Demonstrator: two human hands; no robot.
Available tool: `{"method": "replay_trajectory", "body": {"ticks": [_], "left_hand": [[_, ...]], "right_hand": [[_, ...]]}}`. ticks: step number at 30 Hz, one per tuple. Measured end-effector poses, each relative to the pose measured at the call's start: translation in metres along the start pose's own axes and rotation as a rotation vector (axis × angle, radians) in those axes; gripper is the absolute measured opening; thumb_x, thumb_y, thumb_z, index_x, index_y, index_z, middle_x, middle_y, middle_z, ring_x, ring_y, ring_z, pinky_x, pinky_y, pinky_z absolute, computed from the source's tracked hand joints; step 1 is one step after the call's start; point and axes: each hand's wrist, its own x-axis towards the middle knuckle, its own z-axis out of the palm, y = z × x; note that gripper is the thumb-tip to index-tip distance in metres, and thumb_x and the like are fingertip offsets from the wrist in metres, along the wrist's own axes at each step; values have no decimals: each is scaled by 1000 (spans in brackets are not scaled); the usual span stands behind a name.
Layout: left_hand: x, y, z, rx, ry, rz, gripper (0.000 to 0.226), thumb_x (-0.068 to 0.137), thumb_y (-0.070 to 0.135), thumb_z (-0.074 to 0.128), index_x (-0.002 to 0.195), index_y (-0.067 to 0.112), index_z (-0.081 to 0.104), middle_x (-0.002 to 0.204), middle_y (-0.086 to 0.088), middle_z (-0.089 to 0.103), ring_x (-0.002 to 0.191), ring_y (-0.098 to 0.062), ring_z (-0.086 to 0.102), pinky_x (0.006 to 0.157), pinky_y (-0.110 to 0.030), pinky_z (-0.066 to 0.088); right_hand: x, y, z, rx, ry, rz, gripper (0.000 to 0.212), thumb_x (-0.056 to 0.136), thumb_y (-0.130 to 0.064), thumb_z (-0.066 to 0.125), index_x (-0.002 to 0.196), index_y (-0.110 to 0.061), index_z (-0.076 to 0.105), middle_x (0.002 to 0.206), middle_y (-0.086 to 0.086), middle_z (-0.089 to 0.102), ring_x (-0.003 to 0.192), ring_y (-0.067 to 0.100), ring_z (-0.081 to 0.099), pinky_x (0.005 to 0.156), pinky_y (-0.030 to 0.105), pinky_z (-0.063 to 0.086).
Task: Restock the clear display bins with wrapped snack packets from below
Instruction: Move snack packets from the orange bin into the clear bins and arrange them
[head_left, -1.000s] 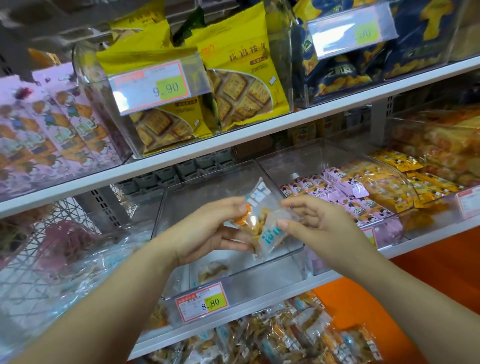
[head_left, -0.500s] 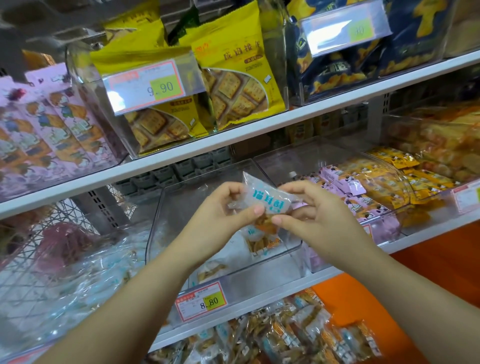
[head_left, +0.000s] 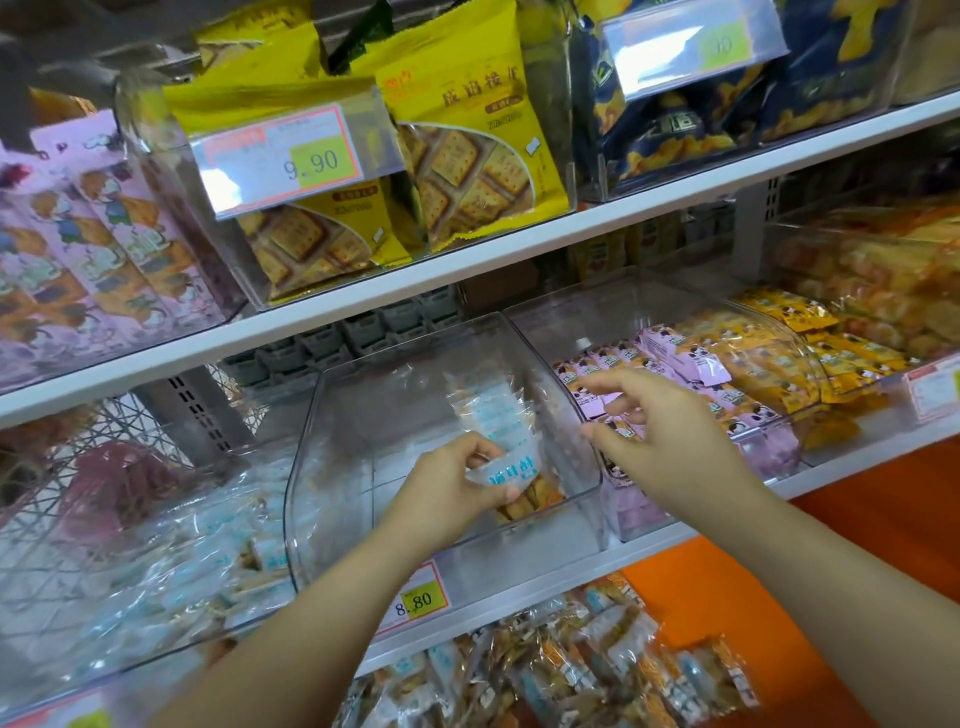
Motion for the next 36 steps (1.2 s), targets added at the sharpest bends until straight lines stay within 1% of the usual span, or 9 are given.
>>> {"method": "replay_trajectory", "body": {"ticks": [4,10,14,20,23,27,31,34,36], "left_hand": [[12,0,13,41,-35,15,34,71,28,83,89,25,54,101,6,61,76,-10,52,70,-25,40],[17,6,8,187,-56,52,42,67,39,82,87,26,48,99,4,52,87,-14,52,74,-30,44],[10,-15,-23,46,-5,-53,28,77,40,75,86,28,52,92,7,56,76,-6,51,62,-13,38],[-5,-41,-43,486,-588,-130,31,90,30,59,121,32,56,126,12,55,115,-9,52,98,-24,41],[-3,-41,-36,577,-627,-141,50,93,24,53,141,26,39,142,4,43,124,-18,46,104,-32,38],[-5,-42,-22,575,-503,-165,40,92,22,55,131,24,44,128,-4,52,111,-22,54,87,-31,43],[-4,-38,-40,377,-159,-147,33,82,24,63,109,23,44,111,-2,61,86,-18,56,71,-26,42],[-11,-15,-63,-140,21,-88,42,78,30,75,102,29,42,88,1,70,63,-12,63,60,-28,49],[-19,9,-72,-479,-33,-36,42,81,11,73,107,24,43,79,2,71,61,-8,65,57,-22,50]], "right_hand": [[-4,4,3,-32,-56,-6,31,85,-15,66,115,-22,64,92,-30,47,87,6,51,79,22,42],[-3,6,9,-41,-125,-6,29,84,-16,68,112,-24,64,96,-18,48,87,5,51,84,25,46],[-6,7,7,-34,-143,10,29,85,-19,67,114,-24,63,93,-22,45,89,5,50,84,23,46],[-6,4,8,-48,-146,31,28,86,-18,66,114,-24,64,105,-12,51,91,8,51,83,20,42],[-6,3,9,-44,-152,32,28,87,-19,66,114,-24,64,106,-13,51,92,8,52,83,20,42],[-8,5,8,-13,-169,28,27,86,-19,66,112,-25,64,96,-25,45,90,5,52,86,25,47],[-6,7,5,-5,-90,0,24,86,-15,64,107,-26,65,98,-19,51,92,5,53,84,25,46],[-2,-1,1,39,23,-54,24,86,-11,63,103,-28,64,95,-27,51,90,-4,52,80,10,39],[-2,-10,-1,112,22,-43,27,87,-15,63,107,-33,59,96,-30,52,91,-10,52,76,5,40]]}}
